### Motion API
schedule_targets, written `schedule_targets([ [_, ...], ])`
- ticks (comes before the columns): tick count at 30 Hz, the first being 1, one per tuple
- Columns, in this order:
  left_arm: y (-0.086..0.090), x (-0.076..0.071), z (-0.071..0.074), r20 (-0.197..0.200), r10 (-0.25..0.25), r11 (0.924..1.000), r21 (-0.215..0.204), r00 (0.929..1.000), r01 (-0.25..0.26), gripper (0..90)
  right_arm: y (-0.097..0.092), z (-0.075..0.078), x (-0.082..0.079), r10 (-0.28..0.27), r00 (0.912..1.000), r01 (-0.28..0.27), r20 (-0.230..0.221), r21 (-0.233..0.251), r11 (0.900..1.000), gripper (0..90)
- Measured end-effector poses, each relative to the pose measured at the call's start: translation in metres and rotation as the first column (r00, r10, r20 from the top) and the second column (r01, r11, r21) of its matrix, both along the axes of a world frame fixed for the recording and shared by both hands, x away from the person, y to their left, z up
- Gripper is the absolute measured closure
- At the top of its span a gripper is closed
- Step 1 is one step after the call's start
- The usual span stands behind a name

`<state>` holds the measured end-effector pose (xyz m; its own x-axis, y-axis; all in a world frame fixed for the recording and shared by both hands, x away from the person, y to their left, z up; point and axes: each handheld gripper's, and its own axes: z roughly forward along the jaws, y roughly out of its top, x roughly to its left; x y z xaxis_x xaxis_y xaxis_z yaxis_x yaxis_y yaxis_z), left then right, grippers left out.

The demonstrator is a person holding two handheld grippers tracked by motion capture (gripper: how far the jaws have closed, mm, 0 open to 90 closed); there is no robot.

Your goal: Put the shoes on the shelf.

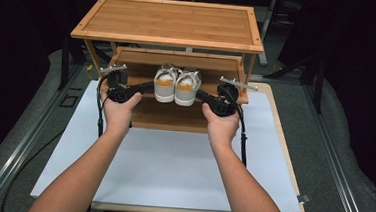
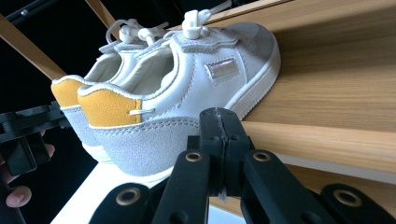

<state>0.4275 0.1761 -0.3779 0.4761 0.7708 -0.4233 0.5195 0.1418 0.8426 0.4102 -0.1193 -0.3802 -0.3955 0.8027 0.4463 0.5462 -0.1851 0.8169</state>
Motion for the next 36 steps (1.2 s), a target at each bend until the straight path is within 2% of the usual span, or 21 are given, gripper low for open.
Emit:
schedule_targets([
  [2,-0.001,0.001,0.000,0.000,-0.002,1.0000,0.004,1.0000,0.002,90.0,-0.001,0.000,0.002,0.005,1.0000,-0.005,-0.004,0.003,1.0000,90.0],
  [5,-0.001,0.005,0.001,-0.004,-0.004,0.9999,0.011,1.0000,0.004,90.0,-0.002,-0.001,0.005,0.007,0.9999,-0.007,-0.015,0.039,0.9992,90.0],
  [11,-0.004,0.016,0.003,-0.011,0.010,0.9997,0.024,0.9999,-0.010,90.0,0.000,0.000,0.015,-0.010,0.9998,0.011,-0.019,0.030,0.9995,90.0],
  [14,-0.005,0.027,0.001,-0.020,0.026,0.9996,0.006,0.9995,-0.026,90.0,0.001,-0.001,0.024,-0.018,0.9996,0.019,-0.019,0.034,0.9992,90.0],
  [17,-0.005,0.033,0.002,-0.017,0.022,0.9996,0.017,0.9996,-0.022,90.0,0.001,0.000,0.031,-0.028,0.9995,0.028,-0.015,0.019,0.9994,90.0],
  [23,-0.008,0.041,0.001,-0.027,0.029,0.9996,0.000,0.9992,-0.029,90.0,0.000,0.000,0.044,-0.038,0.9992,0.038,-0.012,0.012,0.9992,90.0],
  [24,-0.009,0.043,0.001,-0.023,0.026,0.9996,0.010,0.9994,-0.026,90.0,0.000,0.000,0.045,-0.045,0.9989,0.045,-0.012,0.008,0.9990,90.0],
  [29,-0.011,0.047,0.001,-0.027,0.043,0.9989,0.019,0.9987,-0.042,90.0,0.002,0.001,0.051,-0.067,0.9975,0.066,-0.025,-0.032,0.9973,90.0],
  [30,-0.012,0.049,0.001,-0.024,0.048,0.9987,0.017,0.9986,-0.047,90.0,0.002,0.000,0.053,-0.065,0.9978,0.065,-0.013,-0.010,0.9978,90.0],
  [32,-0.012,0.051,0.002,-0.026,0.055,0.9980,0.032,0.9982,-0.054,90.0,0.004,-0.001,0.055,-0.073,0.9973,0.073,-0.013,0.000,0.9973,90.0],
  [36,-0.012,0.056,0.002,-0.033,0.063,0.9974,0.038,0.9975,-0.062,90.0,0.006,0.001,0.058,-0.078,0.9967,0.078,-0.023,-0.022,0.9967,90.0],
])
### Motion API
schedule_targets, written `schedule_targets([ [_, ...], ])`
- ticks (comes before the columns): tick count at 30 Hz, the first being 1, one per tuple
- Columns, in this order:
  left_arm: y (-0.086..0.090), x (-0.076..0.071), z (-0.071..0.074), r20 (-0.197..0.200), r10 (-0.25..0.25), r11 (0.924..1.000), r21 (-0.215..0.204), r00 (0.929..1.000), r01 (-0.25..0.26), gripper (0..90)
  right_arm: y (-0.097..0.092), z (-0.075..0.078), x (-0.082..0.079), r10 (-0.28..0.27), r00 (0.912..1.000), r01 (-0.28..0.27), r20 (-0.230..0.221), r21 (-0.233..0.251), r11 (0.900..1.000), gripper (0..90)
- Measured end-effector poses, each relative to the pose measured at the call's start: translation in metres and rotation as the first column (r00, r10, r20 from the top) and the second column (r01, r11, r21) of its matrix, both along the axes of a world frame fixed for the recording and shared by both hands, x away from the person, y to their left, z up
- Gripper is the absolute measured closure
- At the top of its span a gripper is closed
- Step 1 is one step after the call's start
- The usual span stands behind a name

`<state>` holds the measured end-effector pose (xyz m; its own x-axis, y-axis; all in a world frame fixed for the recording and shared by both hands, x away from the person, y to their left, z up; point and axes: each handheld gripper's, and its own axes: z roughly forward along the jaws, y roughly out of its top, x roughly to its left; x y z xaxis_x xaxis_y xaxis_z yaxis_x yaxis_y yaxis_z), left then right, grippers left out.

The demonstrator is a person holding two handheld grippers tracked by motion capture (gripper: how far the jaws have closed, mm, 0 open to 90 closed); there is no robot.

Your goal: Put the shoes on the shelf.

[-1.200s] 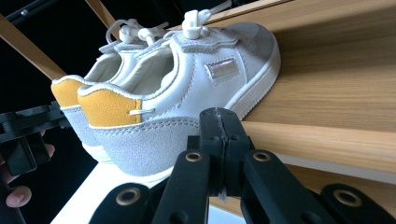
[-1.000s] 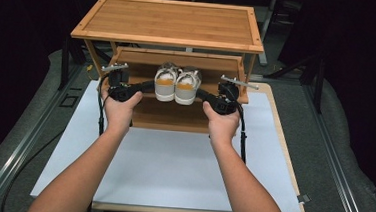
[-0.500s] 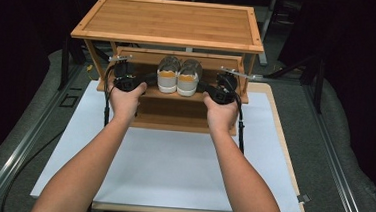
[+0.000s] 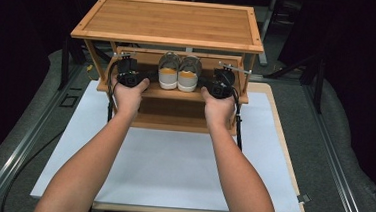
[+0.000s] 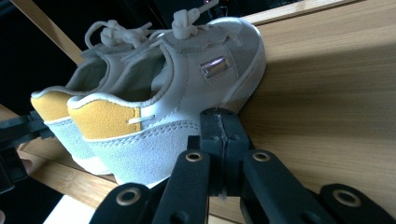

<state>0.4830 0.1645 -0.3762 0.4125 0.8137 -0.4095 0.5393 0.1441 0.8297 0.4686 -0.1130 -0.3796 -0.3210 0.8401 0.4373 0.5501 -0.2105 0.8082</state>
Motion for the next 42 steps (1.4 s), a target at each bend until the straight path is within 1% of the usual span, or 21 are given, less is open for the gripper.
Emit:
schedule_targets([
  [1,0.000,0.001,-0.001,0.000,0.001,1.0000,0.000,1.0000,-0.001,90.0,0.000,0.001,0.001,0.001,0.9998,-0.001,-0.019,-0.027,0.9996,90.0],
  [2,0.000,0.002,-0.001,-0.004,0.001,1.0000,0.000,1.0000,-0.001,90.0,0.002,0.001,0.002,0.000,1.0000,0.000,-0.005,-0.015,0.9999,90.0],
  [4,0.001,0.003,-0.002,-0.008,-0.004,1.0000,-0.006,1.0000,0.004,90.0,0.002,0.000,0.004,-0.009,0.9999,0.009,-0.012,-0.022,0.9997,90.0],
  [6,0.002,0.004,-0.002,-0.006,-0.008,1.0000,-0.003,0.9999,0.008,90.0,0.000,-0.001,0.005,0.000,0.9999,0.000,-0.010,-0.002,1.0000,90.0],
  [8,0.002,0.004,-0.002,-0.004,-0.011,0.9999,-0.008,0.9999,0.011,90.0,0.000,-0.001,0.005,0.003,0.9999,-0.003,-0.014,0.002,1.0000,90.0],
  [13,-0.001,0.001,-0.001,0.000,0.013,0.9999,0.005,0.9999,-0.013,90.0,0.003,0.000,0.003,-0.021,0.9997,0.021,-0.009,-0.016,0.9997,90.0],
  [15,-0.001,-0.002,0.000,0.000,0.015,0.9998,0.014,0.9999,-0.015,90.0,0.003,0.001,0.001,-0.031,0.9993,0.030,-0.019,-0.033,0.9990,90.0],
  [16,0.000,-0.002,0.001,0.001,0.009,1.0000,0.001,1.0000,-0.009,90.0,0.002,0.001,0.001,-0.011,0.9999,0.011,-0.008,-0.009,0.9999,90.0],
  [19,0.003,-0.004,0.003,0.007,0.003,1.0000,-0.001,1.0000,-0.003,89.7,0.000,0.004,-0.002,-0.003,1.0000,0.003,0.004,0.011,0.9999,90.0],
  [21,0.004,-0.007,0.004,0.016,0.001,1.0000,0.009,0.9999,-0.001,89.7,0.000,0.006,-0.004,0.001,0.9999,-0.001,0.014,0.011,0.9999,89.8],
  [22,0.003,-0.010,0.005,0.019,0.001,1.0000,-0.002,0.9998,-0.001,89.7,-0.001,0.006,-0.006,0.001,0.9999,-0.001,0.016,0.003,1.0000,89.7],
  [24,0.003,-0.013,0.006,0.024,-0.016,0.9999,0.000,0.9996,0.016,89.7,0.000,0.006,-0.010,0.000,0.9998,0.000,0.017,-0.008,1.0000,89.6],
  [25,0.002,-0.015,0.007,0.025,-0.024,0.9997,-0.002,0.9994,0.024,89.7,-0.001,0.006,-0.012,0.016,0.9995,-0.016,0.026,0.004,0.9999,89.5],
  [27,0.002,-0.018,0.009,0.024,-0.044,0.9990,-0.005,0.9988,0.044,89.7,-0.001,0.006,-0.016,0.020,0.9993,-0.020,0.032,0.012,0.9997,89.4],
  [30,-0.002,-0.024,0.012,0.025,-0.068,0.9977,-0.004,0.9974,0.068,89.6,-0.003,0.010,-0.024,0.038,0.9981,-0.039,0.048,0.012,0.9992,88.7],
  [32,-0.004,-0.030,0.014,0.029,-0.085,0.9963,-0.009,0.9960,0.085,89.6,-0.005,0.012,-0.027,0.047,0.9979,-0.048,0.044,0.023,0.9986,88.4],
  [33,-0.005,-0.032,0.015,0.030,-0.091,0.9958,-0.006,0.9954,0.091,89.6,-0.006,0.014,-0.029,0.051,0.9977,-0.052,0.045,0.039,0.9979,88.4],
  [35,-0.006,-0.039,0.018,0.044,-0.114,0.9935,0.005,0.9925,0.114,89.6,-0.007,0.018,-0.034,0.061,0.9967,-0.064,0.054,0.046,0.9969,88.3],
  [40,-0.002,-0.059,0.024,0.077,-0.163,0.9866,-0.002,0.9837,0.163,88.4,-0.008,0.022,-0.051,0.099,0.9925,-0.100,0.072,0.013,0.9949,87.8],
  [41,-0.001,-0.061,0.024,0.078,-0.168,0.9857,0.003,0.9827,0.168,88.2,-0.009,0.022,-0.056,0.113,0.9903,-0.114,0.081,0.009,0.9935,87.6],
  [42,0.000,-0.064,0.024,0.084,-0.183,0.9832,0.009,0.9796,0.182,88.0,-0.009,0.021,-0.060,0.111,0.9910,-0.111,0.075,-0.006,0.9938,87.4],
])
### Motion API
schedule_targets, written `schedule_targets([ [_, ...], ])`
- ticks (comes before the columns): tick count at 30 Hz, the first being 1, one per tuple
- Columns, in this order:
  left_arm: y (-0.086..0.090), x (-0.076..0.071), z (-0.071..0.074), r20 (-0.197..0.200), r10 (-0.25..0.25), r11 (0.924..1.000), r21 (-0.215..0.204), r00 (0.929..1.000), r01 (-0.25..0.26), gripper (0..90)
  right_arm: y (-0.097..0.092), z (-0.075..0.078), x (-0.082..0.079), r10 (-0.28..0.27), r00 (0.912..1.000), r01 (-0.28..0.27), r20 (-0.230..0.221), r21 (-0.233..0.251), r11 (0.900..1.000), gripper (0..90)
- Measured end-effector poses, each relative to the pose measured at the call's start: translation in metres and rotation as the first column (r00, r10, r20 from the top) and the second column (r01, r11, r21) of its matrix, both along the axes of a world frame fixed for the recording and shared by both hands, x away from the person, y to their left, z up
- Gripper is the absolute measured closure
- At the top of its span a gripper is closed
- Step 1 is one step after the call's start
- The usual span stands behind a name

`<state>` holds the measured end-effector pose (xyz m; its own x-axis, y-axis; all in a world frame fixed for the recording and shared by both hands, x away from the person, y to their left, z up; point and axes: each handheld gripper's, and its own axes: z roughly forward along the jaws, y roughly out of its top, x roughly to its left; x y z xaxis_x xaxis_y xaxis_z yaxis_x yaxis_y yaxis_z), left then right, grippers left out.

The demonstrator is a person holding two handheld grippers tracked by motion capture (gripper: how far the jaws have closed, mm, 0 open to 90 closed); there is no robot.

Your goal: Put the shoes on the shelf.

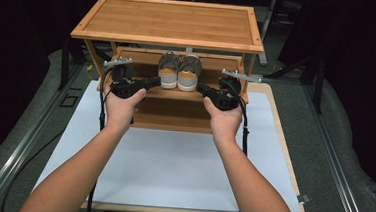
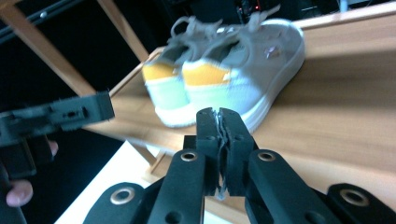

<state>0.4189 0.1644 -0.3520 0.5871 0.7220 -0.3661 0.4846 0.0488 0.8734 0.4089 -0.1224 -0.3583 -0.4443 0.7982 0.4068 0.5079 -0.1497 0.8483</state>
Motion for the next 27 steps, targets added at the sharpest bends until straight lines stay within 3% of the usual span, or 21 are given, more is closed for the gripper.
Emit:
schedule_targets([
  [7,0.012,-0.023,-0.004,0.017,-0.057,0.9980,0.028,0.9982,0.057,86.7,-0.011,-0.018,-0.025,0.039,0.9992,-0.039,-0.006,-0.003,0.9992,87.0],
  [10,0.017,-0.036,-0.013,0.031,-0.086,0.9956,0.040,0.9958,0.085,86.6,-0.015,-0.023,-0.037,0.051,0.9987,-0.050,0.009,-0.052,0.9974,86.0],
  [14,0.027,-0.050,-0.030,0.026,-0.109,0.9936,0.030,0.9937,0.109,86.3,-0.019,-0.029,-0.052,0.065,0.9975,-0.062,0.028,-0.078,0.9950,85.3],
  [18,0.037,-0.062,-0.044,0.027,-0.110,0.9933,0.039,0.9936,0.109,85.5,-0.021,-0.037,-0.066,0.080,0.9966,-0.078,0.020,-0.106,0.9914,85.1],
  [19,0.040,-0.066,-0.048,0.031,-0.104,0.9938,0.045,0.9941,0.102,85.5,-0.022,-0.039,-0.070,0.078,0.9964,-0.075,0.033,-0.102,0.9920,85.5],
  [24,0.051,-0.084,-0.068,0.036,-0.090,0.9932,0.077,0.9953,0.087,85.1,-0.031,-0.055,-0.087,0.077,0.9970,-0.077,0.002,-0.104,0.9916,85.7],
  [27,0.058,-0.092,-0.081,0.023,-0.076,0.9941,0.080,0.9969,0.074,84.6,-0.038,-0.068,-0.098,0.074,0.9971,-0.075,-0.020,-0.082,0.9938,85.6],
])
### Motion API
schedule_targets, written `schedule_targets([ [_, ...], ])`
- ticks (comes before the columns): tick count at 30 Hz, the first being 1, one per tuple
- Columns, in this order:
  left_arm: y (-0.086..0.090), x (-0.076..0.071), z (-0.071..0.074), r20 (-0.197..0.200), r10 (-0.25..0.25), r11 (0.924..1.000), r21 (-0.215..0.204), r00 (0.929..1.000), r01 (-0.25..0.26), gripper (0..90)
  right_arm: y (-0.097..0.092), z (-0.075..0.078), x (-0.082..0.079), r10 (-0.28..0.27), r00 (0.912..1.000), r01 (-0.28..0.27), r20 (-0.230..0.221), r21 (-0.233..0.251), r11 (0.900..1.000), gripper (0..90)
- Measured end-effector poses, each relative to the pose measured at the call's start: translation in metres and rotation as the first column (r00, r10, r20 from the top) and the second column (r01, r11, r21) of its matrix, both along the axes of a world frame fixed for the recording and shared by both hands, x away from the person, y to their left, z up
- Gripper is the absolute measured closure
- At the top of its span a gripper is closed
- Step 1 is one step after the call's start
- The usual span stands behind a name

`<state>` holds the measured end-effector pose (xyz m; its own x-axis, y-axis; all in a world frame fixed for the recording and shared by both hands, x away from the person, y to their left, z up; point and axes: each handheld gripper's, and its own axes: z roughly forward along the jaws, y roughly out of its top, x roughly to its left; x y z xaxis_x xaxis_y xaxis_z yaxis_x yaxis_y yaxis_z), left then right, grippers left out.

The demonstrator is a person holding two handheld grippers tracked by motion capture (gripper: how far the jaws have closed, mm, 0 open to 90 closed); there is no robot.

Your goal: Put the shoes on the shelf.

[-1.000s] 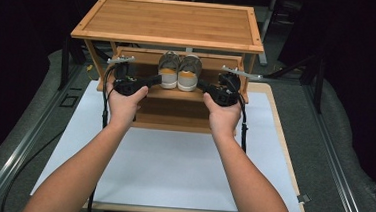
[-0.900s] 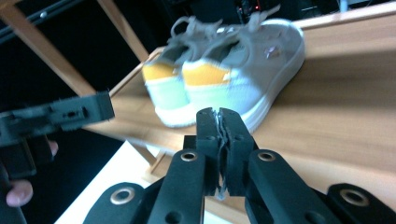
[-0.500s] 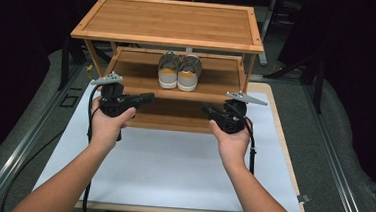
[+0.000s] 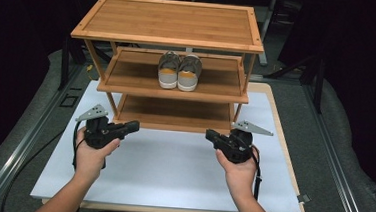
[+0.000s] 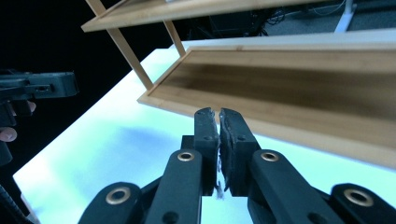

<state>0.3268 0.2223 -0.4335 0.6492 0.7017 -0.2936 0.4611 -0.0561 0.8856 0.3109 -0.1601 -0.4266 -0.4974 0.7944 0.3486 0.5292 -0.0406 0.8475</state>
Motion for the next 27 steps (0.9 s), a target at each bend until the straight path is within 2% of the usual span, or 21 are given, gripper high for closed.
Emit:
schedule_targets([
  [5,0.009,-0.008,-0.021,-0.027,0.018,0.9995,0.028,0.9995,-0.017,83.7,-0.007,-0.017,-0.012,-0.024,0.9997,0.024,0.001,0.016,0.9996,85.3],
  [11,0.013,-0.014,-0.043,-0.041,0.035,0.9962,0.081,0.9985,-0.031,83.2,-0.013,-0.043,-0.021,-0.068,0.9975,0.069,0.021,-0.044,0.9967,84.5],
  [14,0.013,-0.018,-0.058,-0.044,0.048,0.9963,0.073,0.9979,-0.045,83.2,-0.014,-0.056,-0.024,-0.075,0.9970,0.076,0.021,-0.042,0.9962,84.2],
  [17,0.012,-0.020,-0.071,-0.068,0.042,0.9963,0.078,0.9968,-0.037,83.1,-0.013,-0.069,-0.024,-0.060,0.9982,0.060,0.009,-0.041,0.9973,84.0],
  [21,0.010,-0.019,-0.082,-0.074,0.036,0.9941,0.104,0.9966,-0.028,81.9,-0.013,-0.078,-0.025,-0.057,0.9983,0.058,0.011,-0.066,0.9961,83.7],
  [24,0.008,-0.018,-0.086,-0.064,0.043,0.9892,0.143,0.9970,-0.034,81.3,-0.014,-0.086,-0.024,-0.062,0.9980,0.061,-0.011,-0.070,0.9957,83.1],
  [27,0.010,-0.016,-0.090,-0.072,0.049,0.9886,0.146,0.9963,-0.038,81.1,-0.012,-0.092,-0.024,-0.050,0.9981,0.047,-0.037,-0.074,0.9962,82.8],
])
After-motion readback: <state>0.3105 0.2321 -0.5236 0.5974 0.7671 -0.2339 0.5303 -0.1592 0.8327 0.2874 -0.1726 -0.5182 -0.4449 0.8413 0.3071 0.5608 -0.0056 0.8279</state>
